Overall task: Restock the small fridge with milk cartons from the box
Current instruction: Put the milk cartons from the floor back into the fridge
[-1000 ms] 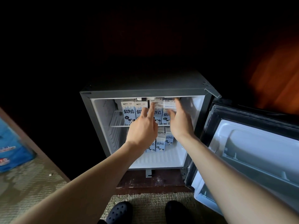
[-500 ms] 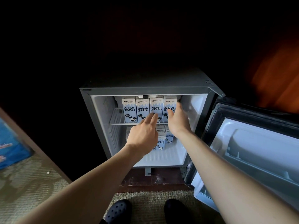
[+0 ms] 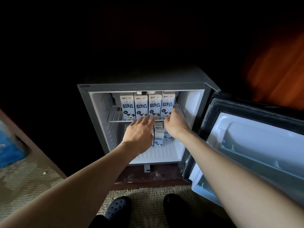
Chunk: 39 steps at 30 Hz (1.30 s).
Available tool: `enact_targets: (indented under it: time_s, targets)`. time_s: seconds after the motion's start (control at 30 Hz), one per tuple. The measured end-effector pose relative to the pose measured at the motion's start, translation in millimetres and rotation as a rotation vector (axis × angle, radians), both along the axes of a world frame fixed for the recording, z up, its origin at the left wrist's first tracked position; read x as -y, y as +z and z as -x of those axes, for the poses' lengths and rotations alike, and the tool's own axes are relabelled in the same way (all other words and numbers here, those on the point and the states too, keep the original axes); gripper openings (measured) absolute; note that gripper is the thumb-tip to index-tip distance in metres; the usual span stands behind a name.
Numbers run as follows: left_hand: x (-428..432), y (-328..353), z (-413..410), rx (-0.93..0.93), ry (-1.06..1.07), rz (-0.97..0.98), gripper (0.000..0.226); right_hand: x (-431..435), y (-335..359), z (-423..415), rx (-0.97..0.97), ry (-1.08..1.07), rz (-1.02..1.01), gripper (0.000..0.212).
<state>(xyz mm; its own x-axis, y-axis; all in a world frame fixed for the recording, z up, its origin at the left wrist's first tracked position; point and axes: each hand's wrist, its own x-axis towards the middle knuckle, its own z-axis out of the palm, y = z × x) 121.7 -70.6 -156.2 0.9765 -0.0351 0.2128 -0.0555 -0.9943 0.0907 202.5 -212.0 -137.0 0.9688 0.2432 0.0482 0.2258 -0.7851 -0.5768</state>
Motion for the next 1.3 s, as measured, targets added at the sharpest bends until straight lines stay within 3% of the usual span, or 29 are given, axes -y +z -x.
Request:
enact_targets:
  time_s: [0.23,0.43,0.83,1.3]
  targets:
    - [6.5,35.3,35.1,-0.042,-0.056,-0.038,0.059,42.0,37.8,52.1,-0.133,0.246,0.133,0.053]
    - [41.1,89.4,81.5,-0.036,-0.179,-0.059,0.057,105.2,90.3,131.1,-0.103,0.232,0.157,0.055]
    - [201.7,132.9,144.8,-0.027,-0.524,-0.115,0.056,298.2,91.8,256.4,0.025,-0.105,0.030,0.053]
    - [377.9,61.3,172.5,-0.177,-0.784,-0.156,0.060,421.4,28.4,319.8,-0.040,-0.297,-0.006,0.053]
